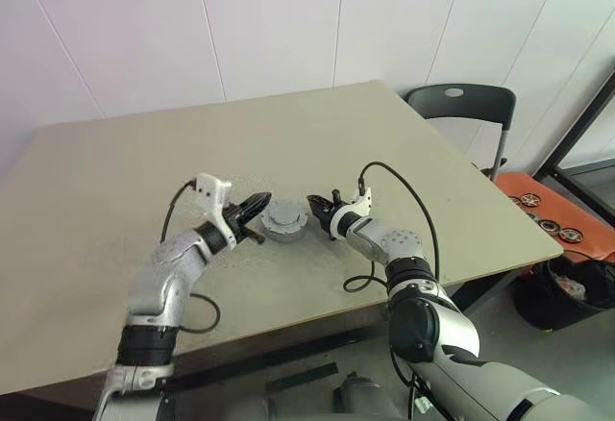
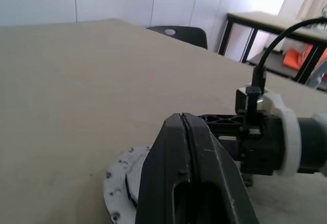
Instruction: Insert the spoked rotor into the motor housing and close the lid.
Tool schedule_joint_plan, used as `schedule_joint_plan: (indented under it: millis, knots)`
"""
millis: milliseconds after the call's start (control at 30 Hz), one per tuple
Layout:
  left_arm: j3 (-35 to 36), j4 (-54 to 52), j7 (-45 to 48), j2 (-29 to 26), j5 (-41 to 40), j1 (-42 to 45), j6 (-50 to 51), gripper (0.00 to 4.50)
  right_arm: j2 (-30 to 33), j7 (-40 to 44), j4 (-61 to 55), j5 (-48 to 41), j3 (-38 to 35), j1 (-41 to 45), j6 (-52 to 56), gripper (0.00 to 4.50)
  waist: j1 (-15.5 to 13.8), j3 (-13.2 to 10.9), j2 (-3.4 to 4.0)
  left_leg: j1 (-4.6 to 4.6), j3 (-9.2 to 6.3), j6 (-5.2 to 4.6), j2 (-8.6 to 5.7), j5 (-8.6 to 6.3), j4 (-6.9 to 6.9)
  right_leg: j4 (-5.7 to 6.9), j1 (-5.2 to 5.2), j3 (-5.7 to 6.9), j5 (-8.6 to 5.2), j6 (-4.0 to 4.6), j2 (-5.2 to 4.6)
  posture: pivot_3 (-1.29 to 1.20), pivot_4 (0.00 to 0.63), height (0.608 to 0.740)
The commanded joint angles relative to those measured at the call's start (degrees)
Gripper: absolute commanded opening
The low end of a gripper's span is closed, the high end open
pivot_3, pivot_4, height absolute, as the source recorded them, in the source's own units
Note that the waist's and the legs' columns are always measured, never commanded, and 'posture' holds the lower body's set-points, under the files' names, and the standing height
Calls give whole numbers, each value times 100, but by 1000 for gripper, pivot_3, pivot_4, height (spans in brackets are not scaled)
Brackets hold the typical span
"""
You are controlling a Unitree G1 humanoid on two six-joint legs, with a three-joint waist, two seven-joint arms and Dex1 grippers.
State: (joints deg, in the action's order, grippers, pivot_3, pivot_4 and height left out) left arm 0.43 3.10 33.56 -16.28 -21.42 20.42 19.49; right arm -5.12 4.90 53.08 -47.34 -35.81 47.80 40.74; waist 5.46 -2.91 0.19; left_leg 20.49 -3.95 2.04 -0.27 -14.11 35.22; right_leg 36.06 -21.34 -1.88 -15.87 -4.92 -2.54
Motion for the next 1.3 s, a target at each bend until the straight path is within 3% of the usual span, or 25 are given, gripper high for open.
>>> schedule_joint_plan:
  millis: [33,267,567,867,1300]
  knots:
    - [-385,657,-53,174,642,495,-749,0,51,4,-43,98,73,-5,-145,1246,-5,0,-1,0,1,0,0,0,-3,0,-1,0,0,0,0,0,0,740]
    - [-794,1504,66,315,1279,926,-1370,0,114,7,-101,114,151,-33,-179,1246,4,0,-1,1,24,-1,1,0,-11,2,-7,0,1,-4,5,0,0,740]
    - [-1280,1944,25,-222,2231,863,-1167,0,185,-11,-153,147,198,-51,-214,1246,-36,0,-1,4,24,-1,0,1,-9,2,-5,0,0,-7,-1,0,0,740]
    - [-1104,1705,167,-43,1962,683,-1111,0,306,80,-270,257,363,-48,-8,1246,-152,0,-1,2,24,-1,2,0,-9,4,-7,-1,0,-6,1,0,0,740]
    - [-1075,1477,409,-87,1895,598,-1000,0,1207,210,-1358,389,972,-469,1761,1246,-367,-1,2,102,26,-2,-8,1,-10,8,-96,-1,29,-16,-5,0,0,740]
